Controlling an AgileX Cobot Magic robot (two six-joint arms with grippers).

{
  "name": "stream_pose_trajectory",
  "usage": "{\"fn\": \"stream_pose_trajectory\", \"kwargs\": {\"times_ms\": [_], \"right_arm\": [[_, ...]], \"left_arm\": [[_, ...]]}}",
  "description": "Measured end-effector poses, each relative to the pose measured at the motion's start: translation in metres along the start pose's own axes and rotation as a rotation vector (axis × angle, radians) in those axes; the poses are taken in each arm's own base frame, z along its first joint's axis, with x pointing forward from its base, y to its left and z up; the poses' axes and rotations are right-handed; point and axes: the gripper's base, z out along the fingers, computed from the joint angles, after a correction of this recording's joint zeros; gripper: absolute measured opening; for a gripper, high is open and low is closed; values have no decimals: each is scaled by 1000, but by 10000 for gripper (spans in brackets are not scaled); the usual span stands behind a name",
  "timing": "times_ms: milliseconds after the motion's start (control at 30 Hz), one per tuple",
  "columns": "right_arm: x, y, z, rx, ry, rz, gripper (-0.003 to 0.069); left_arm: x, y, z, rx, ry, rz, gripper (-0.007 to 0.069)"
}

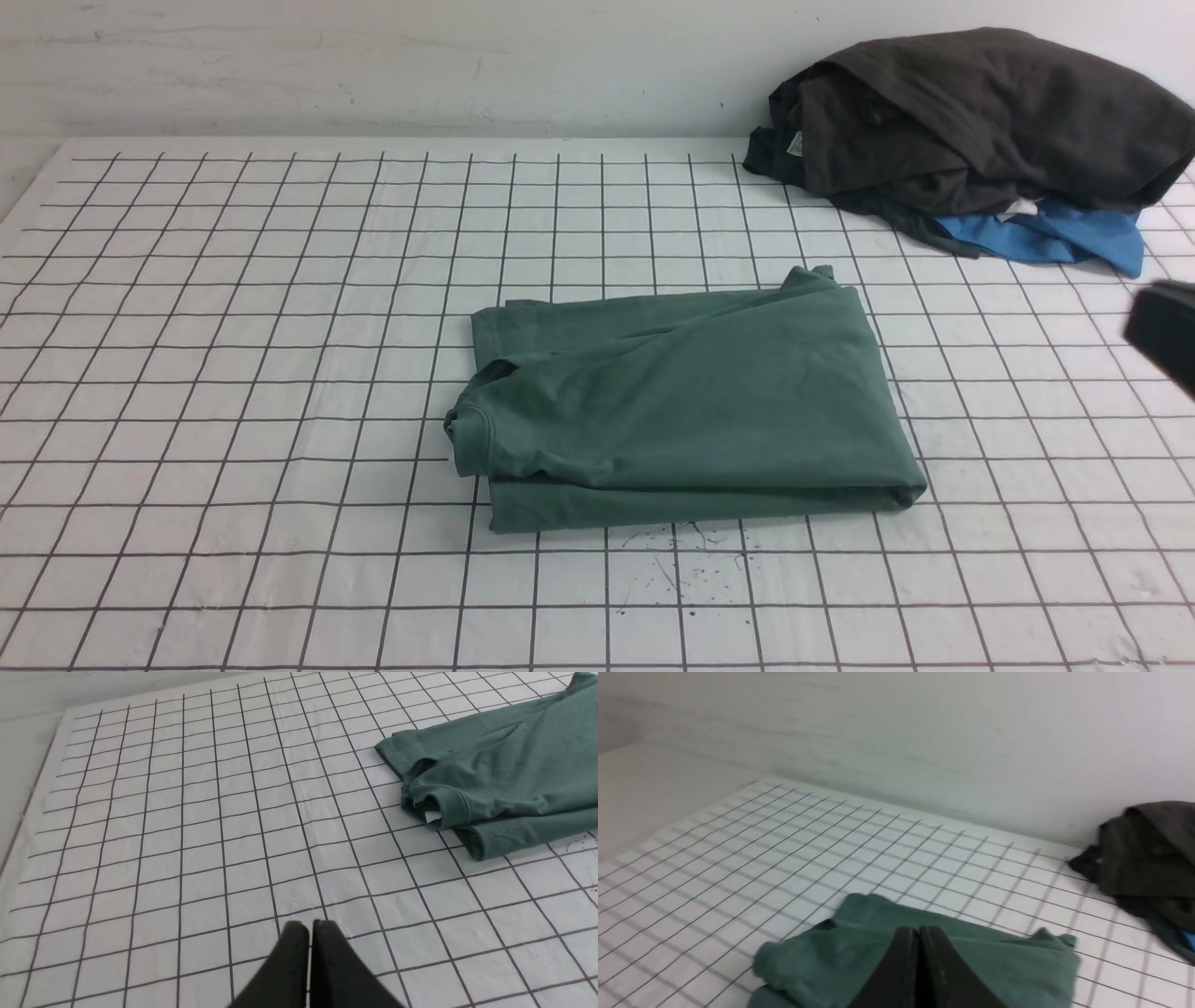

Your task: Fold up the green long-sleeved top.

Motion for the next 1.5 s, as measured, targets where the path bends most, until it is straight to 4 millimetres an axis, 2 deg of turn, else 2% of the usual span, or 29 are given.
{"fn": "stream_pose_trajectory", "kwargs": {"times_ms": [33,67,200,267,300,367,500,733,1500], "right_arm": [[15,-8,-14,75,-38,11,-14],[20,-9,-14,83,-32,15,-14],[72,-21,-42,277,-67,65,-14],[83,-22,-47,323,-82,74,-14],[104,-24,-52,374,-81,88,-14],[125,-24,-55,420,-89,95,-14],[154,-26,-53,451,-45,120,-14],[164,-27,-54,464,49,150,-14],[164,-27,-54,464,51,145,-14]], "left_arm": [[0,0,0,0,0,0,-7],[0,0,0,0,0,0,-7],[0,0,0,0,0,0,-7],[0,0,0,0,0,0,-7],[0,0,0,0,0,0,-7],[0,0,0,0,0,0,-7],[0,0,0,0,0,0,-7],[0,0,0,0,0,0,-7],[0,0,0,0,0,0,-7]]}}
